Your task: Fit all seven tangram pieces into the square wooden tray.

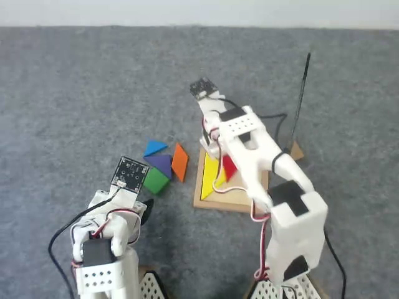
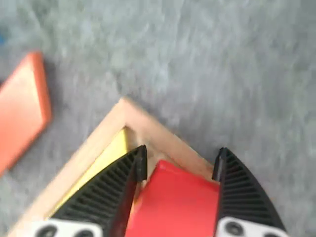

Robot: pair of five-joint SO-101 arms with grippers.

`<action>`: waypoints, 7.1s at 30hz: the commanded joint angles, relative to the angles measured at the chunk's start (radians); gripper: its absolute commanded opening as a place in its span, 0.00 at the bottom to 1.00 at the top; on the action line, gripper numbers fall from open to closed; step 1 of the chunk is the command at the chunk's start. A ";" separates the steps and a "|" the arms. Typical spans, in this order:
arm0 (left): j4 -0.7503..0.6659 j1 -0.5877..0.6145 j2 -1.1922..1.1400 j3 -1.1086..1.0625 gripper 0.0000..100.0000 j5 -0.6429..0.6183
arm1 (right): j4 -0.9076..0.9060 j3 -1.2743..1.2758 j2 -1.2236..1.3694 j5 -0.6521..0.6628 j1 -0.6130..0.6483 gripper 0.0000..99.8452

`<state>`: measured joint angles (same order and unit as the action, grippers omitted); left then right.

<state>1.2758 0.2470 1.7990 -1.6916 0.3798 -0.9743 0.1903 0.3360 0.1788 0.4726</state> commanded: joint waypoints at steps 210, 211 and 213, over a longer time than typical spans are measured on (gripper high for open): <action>0.003 -0.003 0.018 0.008 0.28 -0.006 | 0.016 0.572 -0.598 -0.084 -0.512 0.10; 0.003 -0.003 0.018 0.008 0.28 -0.006 | 0.013 0.555 -0.567 -0.080 -0.501 0.10; 0.003 -0.005 0.018 0.008 0.28 -0.006 | 0.012 0.534 -0.518 -0.075 -0.469 0.10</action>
<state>1.2758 0.2470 1.7990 -1.6916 0.3798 -0.9697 0.7979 -0.2271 0.0959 -0.0245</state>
